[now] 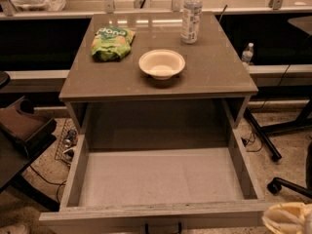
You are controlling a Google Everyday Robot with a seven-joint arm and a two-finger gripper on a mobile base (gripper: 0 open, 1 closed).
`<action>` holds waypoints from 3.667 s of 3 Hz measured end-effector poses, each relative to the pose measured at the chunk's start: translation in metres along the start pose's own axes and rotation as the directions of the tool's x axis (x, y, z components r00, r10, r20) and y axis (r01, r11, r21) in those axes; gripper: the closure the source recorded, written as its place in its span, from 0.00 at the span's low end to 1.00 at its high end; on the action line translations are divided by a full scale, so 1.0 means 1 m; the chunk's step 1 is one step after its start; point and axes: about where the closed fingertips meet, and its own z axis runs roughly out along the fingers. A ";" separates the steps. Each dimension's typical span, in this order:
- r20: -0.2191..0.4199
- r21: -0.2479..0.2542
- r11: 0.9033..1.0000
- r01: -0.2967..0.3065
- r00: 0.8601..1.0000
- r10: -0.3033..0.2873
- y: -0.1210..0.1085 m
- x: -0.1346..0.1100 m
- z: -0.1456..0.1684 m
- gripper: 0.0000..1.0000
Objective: Close top drawer
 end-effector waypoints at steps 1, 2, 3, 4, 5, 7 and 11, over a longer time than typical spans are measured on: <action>-0.012 -0.058 0.998 -0.004 1.000 0.003 0.020 0.030 0.015 1.00; 0.022 -0.115 0.993 0.009 1.000 -0.006 0.040 0.048 0.052 1.00; 0.075 -0.156 0.987 0.040 0.997 -0.029 0.046 0.051 0.092 1.00; 0.120 -0.184 0.979 0.089 0.990 -0.068 0.038 0.041 0.125 1.00; 0.140 -0.189 0.974 0.124 0.985 -0.098 0.029 0.031 0.137 1.00; 0.160 -0.188 0.959 0.214 0.970 -0.185 0.001 -0.007 0.159 1.00; 0.214 -0.158 0.934 0.319 0.935 -0.283 -0.077 -0.077 0.223 1.00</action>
Offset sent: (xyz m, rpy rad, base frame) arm -0.0280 0.0196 -0.1335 0.1046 0.0949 0.1394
